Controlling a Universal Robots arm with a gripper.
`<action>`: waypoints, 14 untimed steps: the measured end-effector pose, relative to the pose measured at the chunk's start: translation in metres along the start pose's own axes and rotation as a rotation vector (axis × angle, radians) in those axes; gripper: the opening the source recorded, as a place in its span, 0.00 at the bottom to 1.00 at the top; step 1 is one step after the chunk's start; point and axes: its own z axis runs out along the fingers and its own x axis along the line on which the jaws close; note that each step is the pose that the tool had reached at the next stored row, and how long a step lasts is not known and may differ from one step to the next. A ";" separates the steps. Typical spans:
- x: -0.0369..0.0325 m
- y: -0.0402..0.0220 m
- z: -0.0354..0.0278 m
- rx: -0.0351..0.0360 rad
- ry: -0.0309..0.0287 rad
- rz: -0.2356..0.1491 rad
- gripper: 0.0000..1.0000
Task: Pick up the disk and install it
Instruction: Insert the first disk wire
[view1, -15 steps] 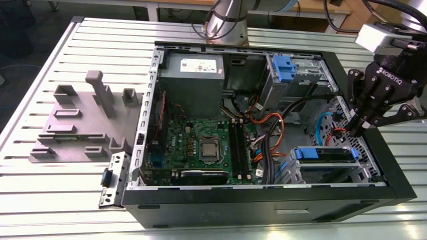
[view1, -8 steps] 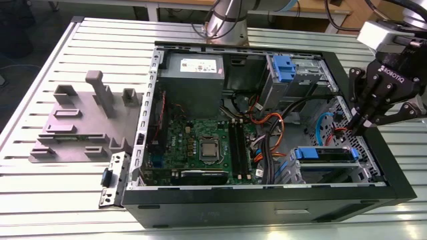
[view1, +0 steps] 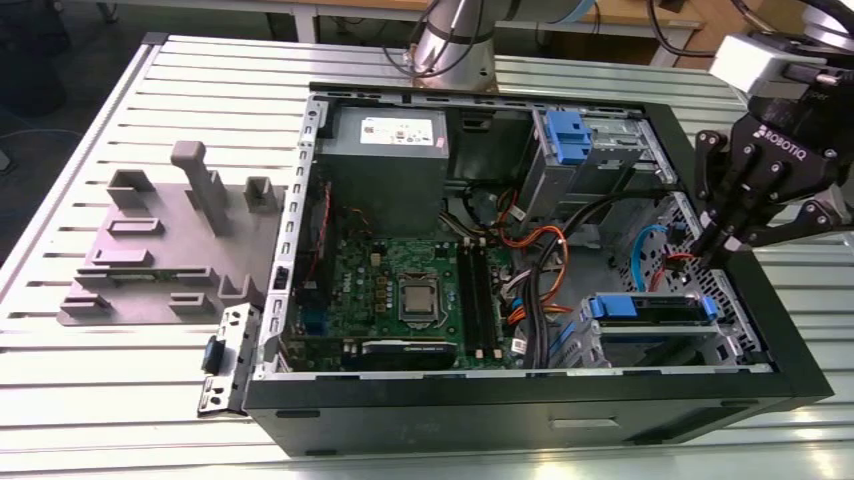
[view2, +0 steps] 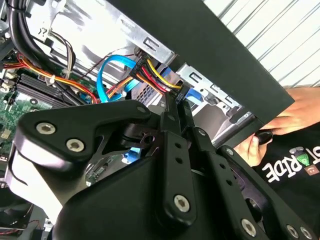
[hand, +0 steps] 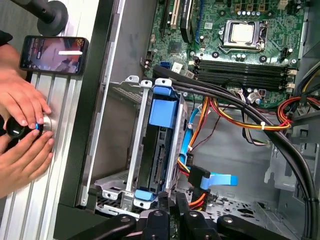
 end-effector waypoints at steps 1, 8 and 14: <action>0.0000 0.0003 0.0001 0.0004 0.0000 0.000 0.18; 0.0000 0.0007 0.0001 0.0044 -0.0162 -0.001 0.18; 0.0036 0.0022 0.0011 0.0204 -0.0581 -0.001 0.18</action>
